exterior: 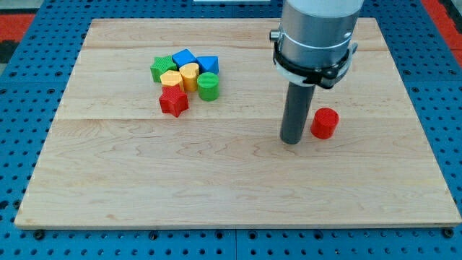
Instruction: Push the red circle into the green circle
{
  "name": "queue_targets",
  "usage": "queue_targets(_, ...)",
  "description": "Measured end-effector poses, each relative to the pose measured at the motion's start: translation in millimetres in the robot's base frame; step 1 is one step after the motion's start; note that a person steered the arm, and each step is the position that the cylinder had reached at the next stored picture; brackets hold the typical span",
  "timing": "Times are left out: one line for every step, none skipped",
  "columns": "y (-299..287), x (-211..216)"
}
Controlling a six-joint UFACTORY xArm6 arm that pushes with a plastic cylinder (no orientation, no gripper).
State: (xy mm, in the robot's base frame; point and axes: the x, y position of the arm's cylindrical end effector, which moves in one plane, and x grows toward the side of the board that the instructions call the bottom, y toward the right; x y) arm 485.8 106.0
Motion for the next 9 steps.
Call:
queue_targets(49.3, 3.6)
queue_targets(52.9, -25.3)
queue_targets(-24.0, -31.9)
queue_targets(-33.8, -30.1)
queue_targets(-21.8, -29.0)
queue_targets(-20.4, -25.6)
queue_targets(12.0, -3.3)
queue_targets(43.2, -12.9)
queue_targets(35.8, -24.7)
